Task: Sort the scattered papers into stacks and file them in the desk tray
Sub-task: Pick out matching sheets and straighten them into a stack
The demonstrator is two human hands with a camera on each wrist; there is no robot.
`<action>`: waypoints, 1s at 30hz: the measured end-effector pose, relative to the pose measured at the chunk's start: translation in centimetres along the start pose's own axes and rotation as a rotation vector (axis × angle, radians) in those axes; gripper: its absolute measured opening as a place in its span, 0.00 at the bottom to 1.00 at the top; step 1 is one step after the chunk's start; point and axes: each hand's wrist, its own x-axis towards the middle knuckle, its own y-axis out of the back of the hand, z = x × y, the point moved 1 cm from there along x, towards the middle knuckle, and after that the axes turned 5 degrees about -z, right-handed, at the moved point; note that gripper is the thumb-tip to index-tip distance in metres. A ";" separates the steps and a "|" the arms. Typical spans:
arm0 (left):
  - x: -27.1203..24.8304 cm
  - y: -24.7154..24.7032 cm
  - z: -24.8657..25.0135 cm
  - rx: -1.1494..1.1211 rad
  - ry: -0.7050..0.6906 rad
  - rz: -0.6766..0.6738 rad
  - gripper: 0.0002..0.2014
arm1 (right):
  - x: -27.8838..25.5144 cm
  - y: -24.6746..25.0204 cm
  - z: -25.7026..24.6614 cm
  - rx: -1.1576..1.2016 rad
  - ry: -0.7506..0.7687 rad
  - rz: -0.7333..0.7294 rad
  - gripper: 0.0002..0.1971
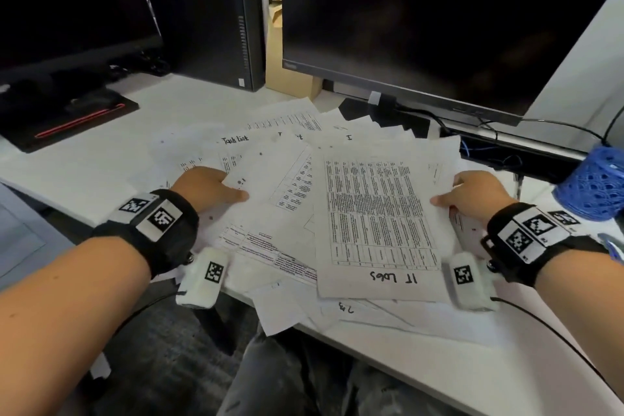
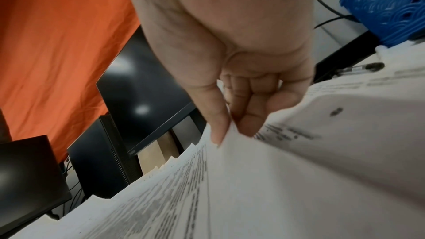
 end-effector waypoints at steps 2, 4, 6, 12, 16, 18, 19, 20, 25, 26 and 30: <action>0.0 -0.1 0.2 -0.062 -0.031 -0.026 0.22 | -0.3 0.7 0.3 0.116 0.086 0.037 0.11; 0.4 -0.1 0.4 0.003 -0.043 -0.042 0.25 | -0.3 1.3 0.5 0.149 0.139 0.035 0.14; 0.6 0.2 0.7 0.068 -0.039 -0.041 0.30 | -0.4 1.9 0.6 0.158 0.156 0.043 0.15; 1.1 3.3 0.9 0.140 -0.016 0.021 0.32 | -0.1 3.7 1.4 0.191 0.149 0.113 0.14; 1.1 5.5 0.4 0.195 0.014 0.070 0.32 | -0.4 4.5 1.5 0.243 0.143 0.111 0.14; 0.6 6.1 0.7 0.217 -0.007 0.081 0.29 | -0.8 4.4 1.0 0.250 0.168 0.105 0.15; 0.4 6.2 1.0 0.228 -0.032 0.076 0.26 | -1.0 4.2 0.7 0.255 0.177 0.106 0.14; 0.4 6.3 1.5 0.226 -0.068 0.067 0.22 | -1.0 3.9 0.1 0.264 0.181 0.100 0.14; -0.4 5.2 5.9 0.262 -0.254 -0.006 0.17 | -0.4 2.2 -3.4 0.262 0.172 0.053 0.10; -0.5 4.9 6.8 0.241 -0.295 -0.032 0.18 | -0.3 1.9 -4.0 0.251 0.177 0.057 0.11; -1.1 3.5 9.1 0.096 -0.397 -0.105 0.15 | -0.5 0.7 -5.7 0.216 0.166 0.035 0.15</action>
